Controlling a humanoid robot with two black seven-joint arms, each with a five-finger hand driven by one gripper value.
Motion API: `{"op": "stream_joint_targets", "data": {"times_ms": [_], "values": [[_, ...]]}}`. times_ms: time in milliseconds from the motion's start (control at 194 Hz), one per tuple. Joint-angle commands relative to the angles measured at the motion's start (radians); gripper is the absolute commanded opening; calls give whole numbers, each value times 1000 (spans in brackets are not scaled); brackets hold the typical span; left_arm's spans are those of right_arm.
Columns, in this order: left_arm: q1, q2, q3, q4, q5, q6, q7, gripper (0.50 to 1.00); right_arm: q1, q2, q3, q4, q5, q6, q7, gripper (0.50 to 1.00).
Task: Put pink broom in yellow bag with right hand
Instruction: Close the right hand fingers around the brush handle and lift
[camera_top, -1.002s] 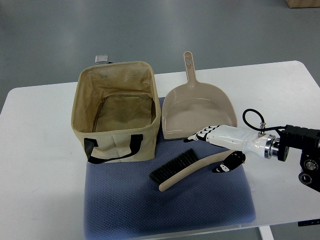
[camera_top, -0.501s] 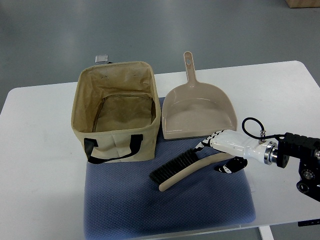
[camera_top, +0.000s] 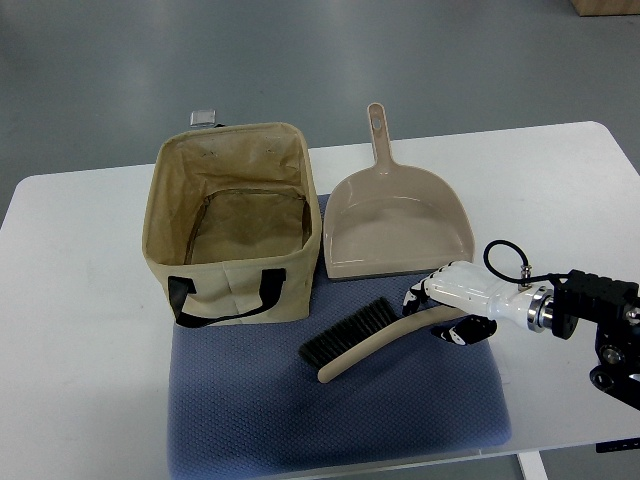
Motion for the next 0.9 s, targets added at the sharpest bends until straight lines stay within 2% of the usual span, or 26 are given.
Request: {"op": "stream_joint_targets", "data": {"times_ms": [0,155,269,413,609,893], "values": [[0,0,0,0,0,0,0,1000,0,2,1,-1,-3,0,-1,617],[0,0,0,0,-1,0,0,1000,0,5,0,-1,-4,0,-1,611],[0,0,0,0,0,0,0,1000,0,7,1,-1,-4,0,-1,500],[-2,0,0,-2,0,0,0,1000,0,-1,11,-1,-4,-6,-1,500],[0,0,0,0,0,0,0,1000,5,-16,50,-5,-1,-66,-1,500],[0,0,0,0,0,0,0,1000,80,-99,176,-33,22,-69,9,500]]}}
